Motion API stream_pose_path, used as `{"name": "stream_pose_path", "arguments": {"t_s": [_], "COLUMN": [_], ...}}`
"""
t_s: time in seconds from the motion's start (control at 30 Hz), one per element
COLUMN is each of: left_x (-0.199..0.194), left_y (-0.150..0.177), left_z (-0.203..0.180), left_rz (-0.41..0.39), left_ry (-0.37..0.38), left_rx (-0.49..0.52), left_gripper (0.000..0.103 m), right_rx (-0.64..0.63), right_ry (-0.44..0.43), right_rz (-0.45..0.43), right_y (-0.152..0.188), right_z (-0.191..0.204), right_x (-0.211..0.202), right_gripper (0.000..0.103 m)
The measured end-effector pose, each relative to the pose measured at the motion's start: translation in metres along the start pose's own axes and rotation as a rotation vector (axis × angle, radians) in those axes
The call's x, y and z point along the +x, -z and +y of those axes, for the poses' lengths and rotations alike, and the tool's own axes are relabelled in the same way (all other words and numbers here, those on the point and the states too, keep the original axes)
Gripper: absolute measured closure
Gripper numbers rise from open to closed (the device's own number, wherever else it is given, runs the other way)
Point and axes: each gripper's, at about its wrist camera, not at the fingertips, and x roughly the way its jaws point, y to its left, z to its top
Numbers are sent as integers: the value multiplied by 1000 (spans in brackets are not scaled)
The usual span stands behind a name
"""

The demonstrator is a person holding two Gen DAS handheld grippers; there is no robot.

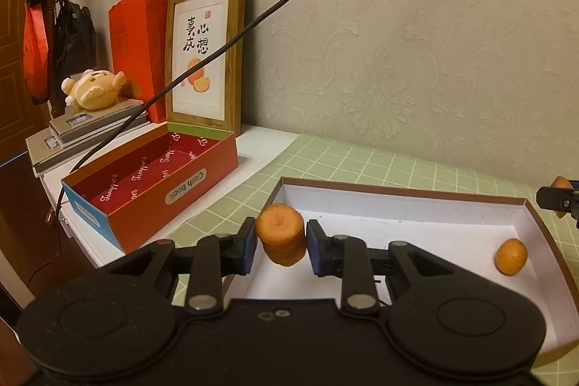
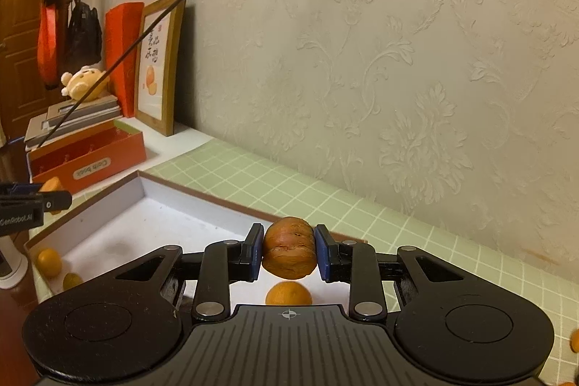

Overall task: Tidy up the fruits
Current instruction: 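Open both tools to drop the carrot piece and nut into the box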

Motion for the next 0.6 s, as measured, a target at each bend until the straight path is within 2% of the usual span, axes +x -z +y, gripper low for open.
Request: {"name": "stream_pose_path", "arguments": {"t_s": [0.27,0.33,0.37,0.4,0.43,0.47,0.5,0.6], "left_x": [12,16,15,12,7,1,-1,0], "left_y": [0,-1,-1,0,1,3,3,1], "left_z": [0,-1,-1,-3,-4,-5,-5,-1], "left_rz": [-1,-14,-30,-53,-102,-153,-157,-140], "left_ry": [-15,0,-11,-39,-70,-89,-88,-70], "left_rx": [-7,-6,-4,-3,-6,-4,5,-9], "left_gripper": [83,79,54,14,6,6,6,6], "right_rx": [19,18,2,-24,-27,-14,-4,20], "right_ry": [-2,-13,-8,32,74,104,107,89], "right_rz": [9,3,-7,-13,-31,-84,-116,-90], "right_y": [-4,-5,-4,-3,-2,1,3,1], "right_z": [-10,-12,-11,-10,-10,-12,-14,-16], "right_x": [15,20,22,25,26,22,20,24], "right_gripper": [73,72,67,28,1,0,0,0]}}
